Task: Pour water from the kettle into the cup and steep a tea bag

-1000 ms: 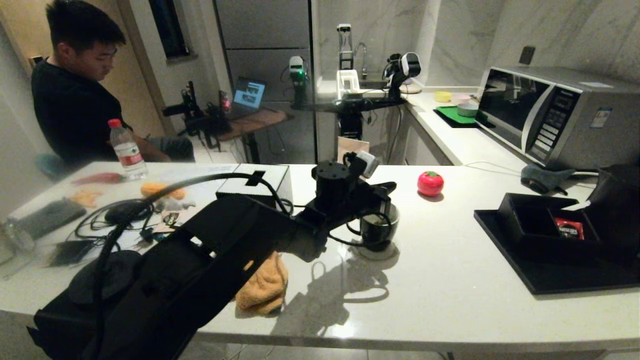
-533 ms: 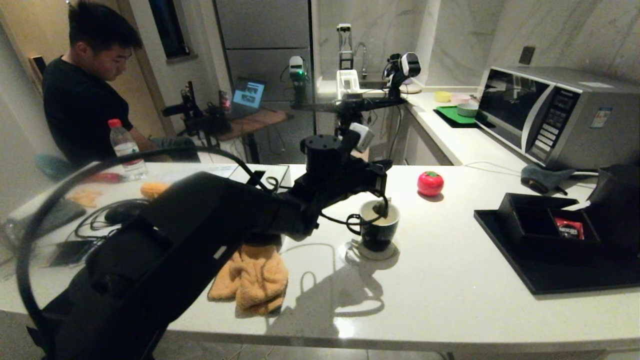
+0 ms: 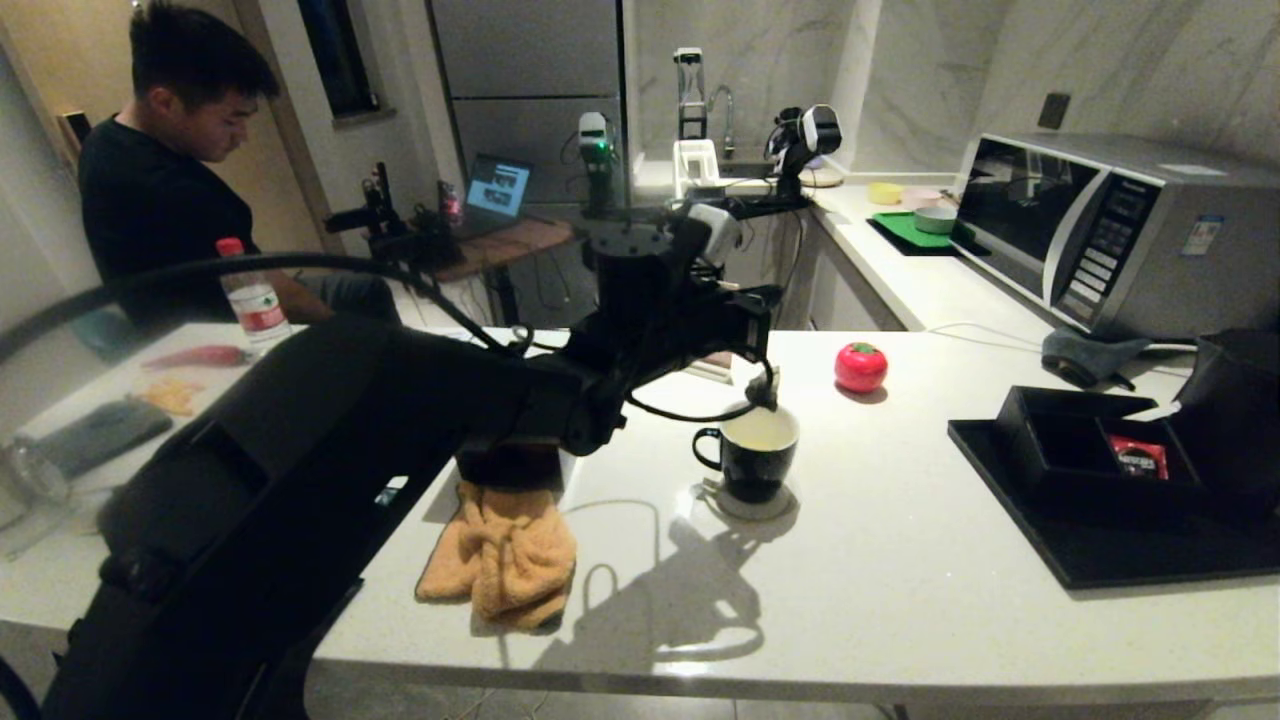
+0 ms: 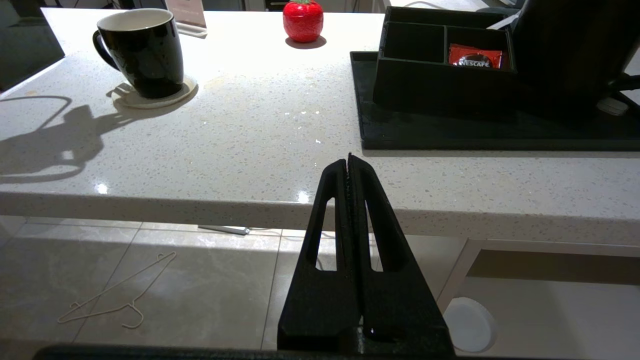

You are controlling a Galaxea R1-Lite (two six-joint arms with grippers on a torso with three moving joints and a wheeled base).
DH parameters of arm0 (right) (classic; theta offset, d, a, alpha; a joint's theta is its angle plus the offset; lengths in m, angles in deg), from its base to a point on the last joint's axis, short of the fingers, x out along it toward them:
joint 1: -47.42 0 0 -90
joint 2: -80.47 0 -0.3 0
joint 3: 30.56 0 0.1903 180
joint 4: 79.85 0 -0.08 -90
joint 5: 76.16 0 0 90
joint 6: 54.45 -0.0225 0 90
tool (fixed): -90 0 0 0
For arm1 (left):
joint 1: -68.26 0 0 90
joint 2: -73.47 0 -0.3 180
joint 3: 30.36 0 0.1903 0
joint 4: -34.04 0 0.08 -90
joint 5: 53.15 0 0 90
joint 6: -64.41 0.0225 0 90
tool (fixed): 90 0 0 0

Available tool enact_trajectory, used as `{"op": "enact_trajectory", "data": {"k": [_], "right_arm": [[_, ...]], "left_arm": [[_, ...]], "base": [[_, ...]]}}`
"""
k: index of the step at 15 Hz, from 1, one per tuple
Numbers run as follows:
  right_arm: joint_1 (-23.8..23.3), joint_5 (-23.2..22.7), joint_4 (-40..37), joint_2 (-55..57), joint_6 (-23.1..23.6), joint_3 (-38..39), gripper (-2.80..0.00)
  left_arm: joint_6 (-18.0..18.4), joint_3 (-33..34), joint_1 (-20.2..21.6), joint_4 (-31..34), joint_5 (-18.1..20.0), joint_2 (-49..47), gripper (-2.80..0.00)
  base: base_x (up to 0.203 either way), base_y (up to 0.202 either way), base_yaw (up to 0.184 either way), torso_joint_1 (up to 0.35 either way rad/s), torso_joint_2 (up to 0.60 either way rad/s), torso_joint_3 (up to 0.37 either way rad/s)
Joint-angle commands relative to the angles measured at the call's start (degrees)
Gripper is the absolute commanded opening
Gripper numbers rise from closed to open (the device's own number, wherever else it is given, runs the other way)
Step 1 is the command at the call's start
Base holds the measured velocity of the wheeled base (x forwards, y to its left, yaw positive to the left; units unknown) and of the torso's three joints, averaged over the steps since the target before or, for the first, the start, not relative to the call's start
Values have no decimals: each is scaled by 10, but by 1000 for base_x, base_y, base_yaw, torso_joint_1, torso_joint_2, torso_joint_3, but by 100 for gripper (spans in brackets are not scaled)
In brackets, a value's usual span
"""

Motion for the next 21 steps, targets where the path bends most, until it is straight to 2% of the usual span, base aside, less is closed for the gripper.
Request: {"op": "enact_trajectory", "data": {"k": [1,6,9,16,21], "right_arm": [[0,0,0,1,0,0,-280],[0,0,0,1,0,0,-280],[0,0,0,1,0,0,-280],[0,0,-1,1,0,0,-280],[0,0,0,1,0,0,-280]], "left_arm": [[0,0,1,-6,1,-8,-280],[1,1,-1,-27,2,-39,-280],[0,4,-3,-71,1,-61,-280],[0,5,-2,-109,0,-107,-280],[0,8,-3,-163,0,-142,-280]], "base": [[0,0,0,0,0,0],[0,0,0,0,0,0],[0,0,0,0,0,0],[0,0,0,0,0,0],[0,0,0,0,0,0]]}}
